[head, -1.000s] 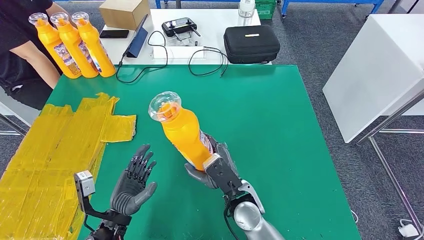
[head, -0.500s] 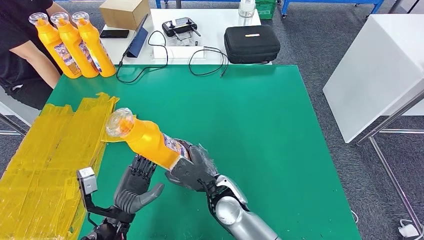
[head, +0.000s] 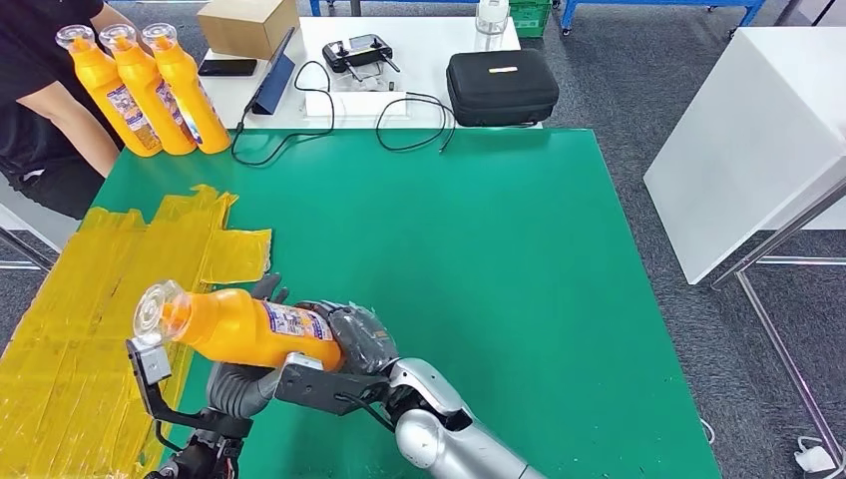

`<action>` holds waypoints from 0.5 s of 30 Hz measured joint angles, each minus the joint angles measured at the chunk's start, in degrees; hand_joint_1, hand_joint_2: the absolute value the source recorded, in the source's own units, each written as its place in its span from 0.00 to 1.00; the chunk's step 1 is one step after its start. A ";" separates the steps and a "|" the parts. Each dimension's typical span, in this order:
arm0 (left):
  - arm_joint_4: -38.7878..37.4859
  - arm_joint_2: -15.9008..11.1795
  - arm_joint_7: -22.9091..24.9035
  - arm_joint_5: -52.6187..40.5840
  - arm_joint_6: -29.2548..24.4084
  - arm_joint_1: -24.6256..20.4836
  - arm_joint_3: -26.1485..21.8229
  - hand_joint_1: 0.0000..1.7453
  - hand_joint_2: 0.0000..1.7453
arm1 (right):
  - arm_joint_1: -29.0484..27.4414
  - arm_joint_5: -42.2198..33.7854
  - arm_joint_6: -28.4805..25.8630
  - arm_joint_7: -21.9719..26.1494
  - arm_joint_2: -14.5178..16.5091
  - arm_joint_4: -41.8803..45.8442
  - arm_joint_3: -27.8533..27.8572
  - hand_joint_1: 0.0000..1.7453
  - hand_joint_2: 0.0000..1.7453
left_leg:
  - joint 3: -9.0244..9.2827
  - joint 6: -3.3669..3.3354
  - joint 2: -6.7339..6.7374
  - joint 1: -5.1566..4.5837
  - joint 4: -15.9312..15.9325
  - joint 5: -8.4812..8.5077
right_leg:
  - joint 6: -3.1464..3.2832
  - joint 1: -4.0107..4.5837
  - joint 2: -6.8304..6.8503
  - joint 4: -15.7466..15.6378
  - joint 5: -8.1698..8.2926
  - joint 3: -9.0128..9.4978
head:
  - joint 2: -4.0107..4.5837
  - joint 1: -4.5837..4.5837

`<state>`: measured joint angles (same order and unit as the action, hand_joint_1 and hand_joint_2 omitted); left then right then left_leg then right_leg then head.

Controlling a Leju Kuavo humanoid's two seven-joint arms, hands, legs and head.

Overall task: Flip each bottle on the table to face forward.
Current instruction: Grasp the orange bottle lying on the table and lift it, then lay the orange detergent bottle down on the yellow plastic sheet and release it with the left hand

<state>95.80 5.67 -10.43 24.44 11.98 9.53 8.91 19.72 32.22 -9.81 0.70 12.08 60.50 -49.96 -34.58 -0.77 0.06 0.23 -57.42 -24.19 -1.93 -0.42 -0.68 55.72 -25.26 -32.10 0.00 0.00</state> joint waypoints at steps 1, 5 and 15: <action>0.04 -0.01 -0.03 0.00 -0.02 0.02 -0.36 0.00 1.00 | 0.15 0.31 0.00 -0.02 0.01 -0.02 -0.62 1.00 1.00 | 0.00 0.00 0.00 0.00 0.00 0.00 | 0.00 0.00 0.00 0.00 0.00 0.00 | 0.00 0.00; 0.17 -0.03 -0.12 0.07 0.05 0.20 -1.35 0.00 1.00 | 0.74 0.81 0.01 -0.42 -0.01 0.02 -2.33 1.00 1.00 | -0.01 0.00 0.01 0.00 0.00 0.00 | 0.00 -0.01 0.00 0.00 0.00 0.00 | 0.00 0.00; 1.03 -0.03 -0.87 -0.11 0.36 0.98 -3.09 0.38 1.00 | 2.25 -0.03 1.38 -1.90 -0.06 1.05 -5.06 1.00 1.00 | 0.00 0.00 0.01 0.00 -0.01 0.01 | 0.00 -0.01 -0.01 0.00 0.00 -0.01 | 0.00 0.00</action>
<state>96.83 5.64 -11.30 24.33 12.34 10.51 5.82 21.97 32.19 -8.44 -1.20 12.02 61.55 -55.02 -34.58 -0.77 0.07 0.23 -57.42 -24.19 -1.93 -0.42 -0.69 55.72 -25.26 -32.11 0.00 0.00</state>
